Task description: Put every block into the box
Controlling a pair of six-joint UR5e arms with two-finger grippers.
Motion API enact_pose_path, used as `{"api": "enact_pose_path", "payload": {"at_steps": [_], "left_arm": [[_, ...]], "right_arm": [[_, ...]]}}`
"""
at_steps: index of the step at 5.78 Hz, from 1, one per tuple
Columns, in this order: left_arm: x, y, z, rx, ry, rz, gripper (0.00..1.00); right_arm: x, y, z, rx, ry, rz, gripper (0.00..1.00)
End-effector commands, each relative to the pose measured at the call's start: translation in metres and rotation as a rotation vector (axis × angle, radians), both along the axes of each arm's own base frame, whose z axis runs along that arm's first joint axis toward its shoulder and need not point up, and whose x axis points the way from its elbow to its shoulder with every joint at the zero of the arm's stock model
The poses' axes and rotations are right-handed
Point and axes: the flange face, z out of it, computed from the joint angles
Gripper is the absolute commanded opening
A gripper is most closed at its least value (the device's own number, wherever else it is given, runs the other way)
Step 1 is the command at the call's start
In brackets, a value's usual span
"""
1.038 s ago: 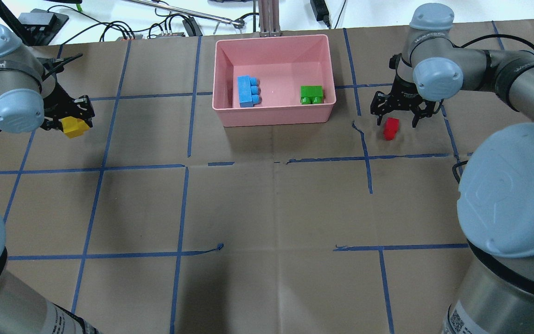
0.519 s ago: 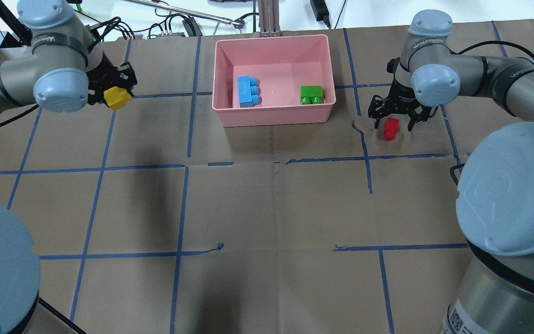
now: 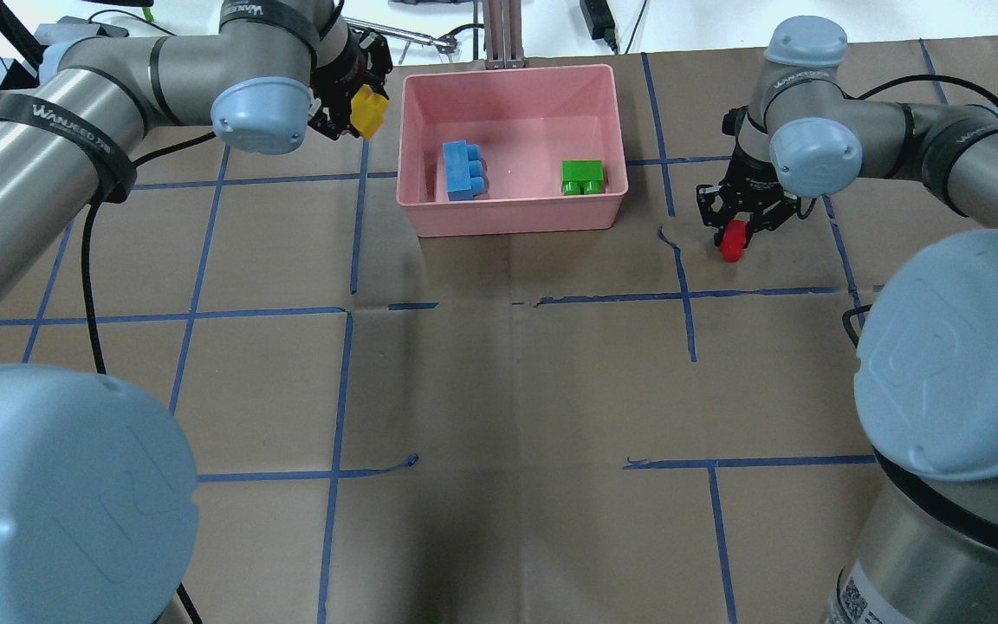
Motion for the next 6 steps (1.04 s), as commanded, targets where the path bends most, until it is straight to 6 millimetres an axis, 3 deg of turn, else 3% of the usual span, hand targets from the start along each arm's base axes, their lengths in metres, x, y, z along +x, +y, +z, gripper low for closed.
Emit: {"api": "enact_pose_path", "payload": {"at_steps": [1, 2, 3, 4, 5, 6], "left_arm": [[-0.032, 0.001, -0.017, 0.028, 0.076, -0.025, 0.27], [-0.048, 0.005, -0.025, 0.046, 0.092, -0.013, 0.37], [-0.051, 0.006, -0.031, 0.056, 0.096, -0.014, 0.99], [-0.063, 0.016, -0.016, 0.044, 0.093, -0.038, 0.99], [-0.061, 0.025, -0.002, 0.037, 0.083, -0.058, 0.99], [-0.041, 0.038, 0.003, 0.082, -0.041, -0.199, 1.00]], "right_arm": [[-0.004, -0.015, 0.029, -0.042, 0.007, 0.001, 0.40], [-0.006, -0.029, 0.059, -0.037, 0.007, 0.001, 0.40], [-0.008, -0.038, 0.107, -0.030, 0.006, 0.001, 0.40], [-0.008, -0.047, 0.152, -0.022, 0.004, 0.002, 0.40], [-0.006, -0.050, 0.190, -0.007, 0.003, 0.006, 0.40], [-0.003, -0.050, 0.208, -0.002, 0.006, 0.011, 0.40]]}}
